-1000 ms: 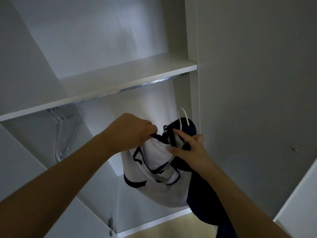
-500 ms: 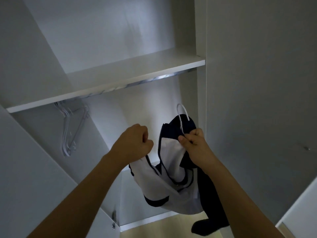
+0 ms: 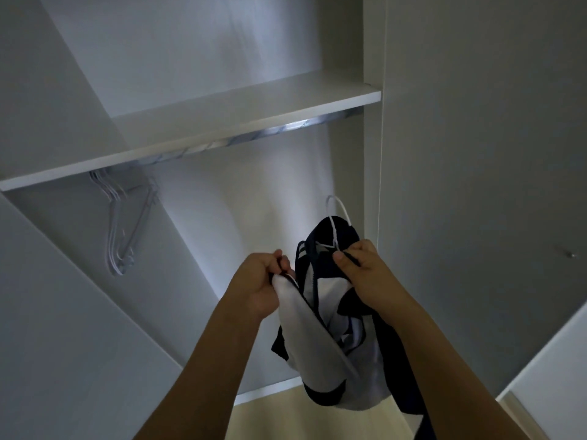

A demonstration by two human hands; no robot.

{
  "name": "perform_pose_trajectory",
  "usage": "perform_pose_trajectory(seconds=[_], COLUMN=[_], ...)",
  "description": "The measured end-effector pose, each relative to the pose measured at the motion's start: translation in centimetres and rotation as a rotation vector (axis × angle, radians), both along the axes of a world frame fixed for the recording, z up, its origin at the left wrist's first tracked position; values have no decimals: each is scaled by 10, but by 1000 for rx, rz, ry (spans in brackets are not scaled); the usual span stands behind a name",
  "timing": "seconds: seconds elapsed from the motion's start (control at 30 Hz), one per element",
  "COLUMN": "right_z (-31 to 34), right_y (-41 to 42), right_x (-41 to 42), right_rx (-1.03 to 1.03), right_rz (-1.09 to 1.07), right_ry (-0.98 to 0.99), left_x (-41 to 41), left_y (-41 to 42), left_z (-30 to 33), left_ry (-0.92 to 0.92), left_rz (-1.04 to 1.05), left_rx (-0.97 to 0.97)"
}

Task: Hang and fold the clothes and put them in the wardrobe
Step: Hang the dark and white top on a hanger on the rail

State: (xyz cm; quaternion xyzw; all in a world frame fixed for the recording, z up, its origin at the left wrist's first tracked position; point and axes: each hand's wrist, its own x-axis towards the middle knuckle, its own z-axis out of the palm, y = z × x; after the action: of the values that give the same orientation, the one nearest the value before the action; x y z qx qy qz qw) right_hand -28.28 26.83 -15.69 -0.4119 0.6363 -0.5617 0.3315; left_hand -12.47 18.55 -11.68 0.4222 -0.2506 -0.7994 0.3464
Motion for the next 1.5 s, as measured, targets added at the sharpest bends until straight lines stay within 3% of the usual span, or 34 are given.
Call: perform_pose_trajectory(seconds=[0.07, 0.23, 0.33, 0.4, 0.57, 0.7, 0.77, 0.87, 1.0, 1.2, 1.33, 1.5], right_z=[-2, -7, 5, 10, -10, -8, -3, 0, 3, 12, 13, 14], right_y=[3, 11, 4, 3, 21, 23, 24, 26, 31, 39, 39, 38], right_x=[-4, -7, -9, -11, -10, -16, -14, -12, -13, -13, -14, -13], right_rx=[15, 111, 239, 281, 66, -41, -71, -122, -104, -103, -86, -68], right_rz=[-19, -61, -118, -116, -48, -14, 8, 16, 57, 50, 35, 13], right_ry=[-13, -192, -378, -403, -225, -107, -91, -59, -90, -141, -171, -180], left_x=[-2, -3, -7, -8, -1, 0, 3, 5, 4, 1, 1, -3], left_y=[7, 11, 8, 7, -1, -6, -9, -8, -4, 8, 12, 16], left_z=[-8, -10, -6, -2, 3, 5, 7, 8, 1, -13, -14, -15], left_ry=[-4, -20, -203, -367, -813, -946, -961, -835, -429, -95, -53, -83], left_rz=[-10, -109, -155, -231, -549, -702, -763, -748, -521, -238, -127, -149], left_rx=[80, -2, -250, -448, -904, -1241, -1308, -1248, -966, -630, -487, -345])
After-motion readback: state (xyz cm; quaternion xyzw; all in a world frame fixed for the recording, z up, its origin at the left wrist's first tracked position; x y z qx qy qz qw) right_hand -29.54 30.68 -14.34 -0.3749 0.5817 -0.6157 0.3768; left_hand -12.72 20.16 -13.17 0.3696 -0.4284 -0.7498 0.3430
